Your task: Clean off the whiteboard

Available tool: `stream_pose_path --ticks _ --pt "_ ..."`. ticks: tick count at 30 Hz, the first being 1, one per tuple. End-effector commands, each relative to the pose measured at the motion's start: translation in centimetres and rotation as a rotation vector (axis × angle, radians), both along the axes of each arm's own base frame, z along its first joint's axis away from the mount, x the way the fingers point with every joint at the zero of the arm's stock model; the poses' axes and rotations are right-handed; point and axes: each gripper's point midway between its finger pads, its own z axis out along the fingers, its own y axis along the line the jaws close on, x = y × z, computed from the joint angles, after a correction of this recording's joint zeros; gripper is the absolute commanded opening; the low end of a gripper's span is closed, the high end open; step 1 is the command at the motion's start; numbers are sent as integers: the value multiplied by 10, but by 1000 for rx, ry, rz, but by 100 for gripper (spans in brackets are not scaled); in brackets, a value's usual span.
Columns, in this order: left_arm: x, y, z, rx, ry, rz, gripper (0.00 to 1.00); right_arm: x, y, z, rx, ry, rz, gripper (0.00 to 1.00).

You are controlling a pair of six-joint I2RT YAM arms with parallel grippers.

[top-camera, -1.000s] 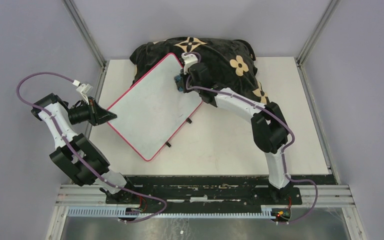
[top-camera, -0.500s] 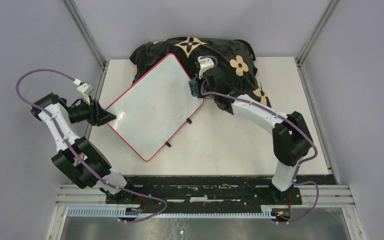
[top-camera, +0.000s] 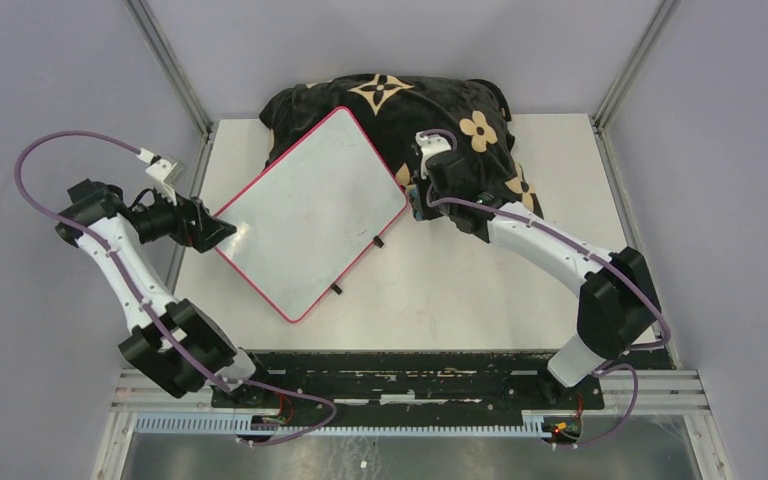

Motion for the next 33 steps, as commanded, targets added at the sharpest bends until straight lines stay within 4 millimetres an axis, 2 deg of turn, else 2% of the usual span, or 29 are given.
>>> stream_pose_path --ticks 1,5,9,11,13,16,18,22,25,31,33 --pt "5 -12 52 -31 -162 69 99 -39 -51 -36 -173 163 -97 13" --pt "4 -18 71 -39 -254 165 99 -71 -76 -70 -213 265 -149 21" --pt "-3 -19 78 -3 -371 291 99 -83 -82 -70 -234 316 -149 31" --pt "-10 -24 72 -9 -398 320 99 -90 -81 -76 -237 352 -132 44" --pt "-17 -31 64 -10 -398 313 99 -95 -79 -82 -242 383 -110 63" --pt "-21 -34 50 -29 -343 304 99 -95 -83 -84 -264 395 -128 75" --pt "-20 -33 45 -42 -317 309 99 -94 -85 -81 -265 386 -142 98" --pt "-14 -21 44 -38 -301 375 99 -89 -90 -67 -249 337 -186 100" --pt "-8 -12 44 -46 -285 421 99 -84 -102 -51 -233 266 -255 100" --pt "3 -5 44 -123 -222 440 99 -87 -118 -24 -153 118 -306 100" --pt "10 1 45 -155 -211 466 99 -87 -138 -12 -174 73 -399 100"
